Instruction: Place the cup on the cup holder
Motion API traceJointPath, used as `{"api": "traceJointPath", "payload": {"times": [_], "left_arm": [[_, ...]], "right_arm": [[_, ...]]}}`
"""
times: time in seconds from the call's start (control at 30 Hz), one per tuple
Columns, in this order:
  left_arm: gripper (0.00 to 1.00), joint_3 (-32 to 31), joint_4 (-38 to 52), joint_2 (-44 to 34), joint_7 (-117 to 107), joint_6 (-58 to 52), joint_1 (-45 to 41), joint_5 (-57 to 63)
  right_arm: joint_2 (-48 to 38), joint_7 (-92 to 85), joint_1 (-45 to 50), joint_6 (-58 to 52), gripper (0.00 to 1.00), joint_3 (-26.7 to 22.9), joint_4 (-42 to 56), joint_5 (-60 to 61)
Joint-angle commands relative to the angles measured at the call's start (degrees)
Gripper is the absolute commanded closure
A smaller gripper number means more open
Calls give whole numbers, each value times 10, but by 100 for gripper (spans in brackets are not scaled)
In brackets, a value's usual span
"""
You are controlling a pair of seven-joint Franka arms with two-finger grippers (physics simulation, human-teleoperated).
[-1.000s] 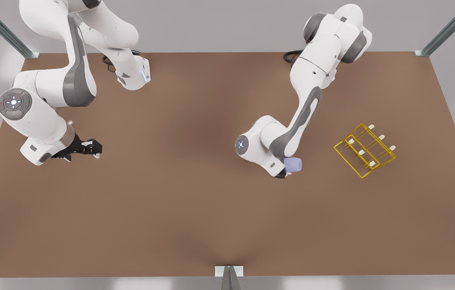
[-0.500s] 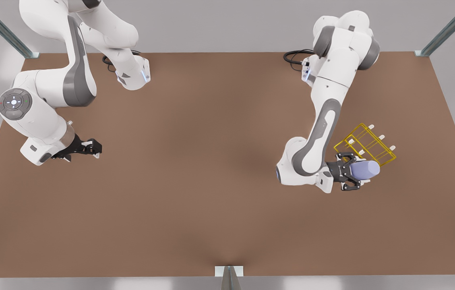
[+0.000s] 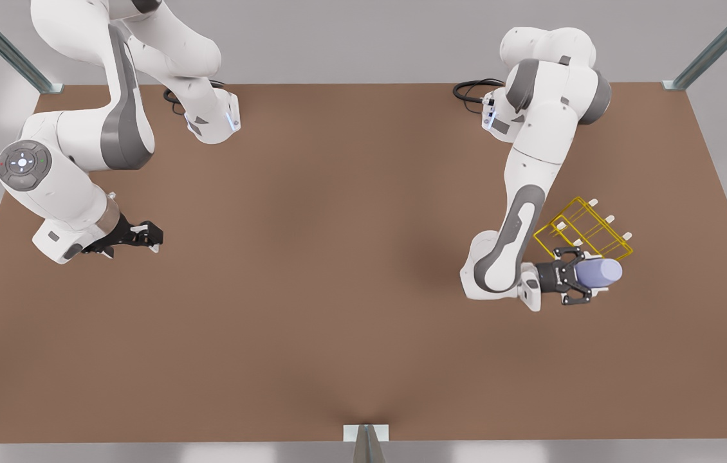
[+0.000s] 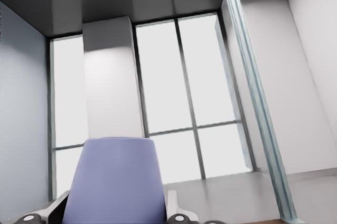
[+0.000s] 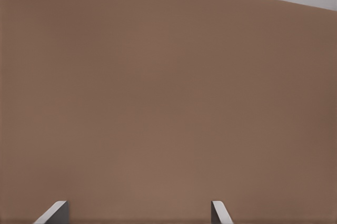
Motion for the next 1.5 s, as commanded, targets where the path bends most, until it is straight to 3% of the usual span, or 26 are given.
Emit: {"api": "traceJointPath", "payload": {"times": [0.0,0.73,1.3,1.33,1.37,1.47], "left_arm": [[26,0,-3,-1,-82,-15,1,1],[26,1,-87,-1,-181,-44,26,2],[26,1,-88,6,-193,-41,36,9],[5,1,-87,7,-192,-41,36,9],[0,1,-87,8,-191,-42,33,9],[0,1,-86,8,-192,-43,33,9]], "right_arm": [[0,-2,0,0,0,0,0,0],[-3,-3,0,-3,0,0,0,1],[-3,-3,0,-2,0,0,0,1],[-2,-3,0,-1,0,0,0,1],[-2,-3,1,-1,0,0,0,1],[-2,-3,1,-1,0,0,0,1]]}}
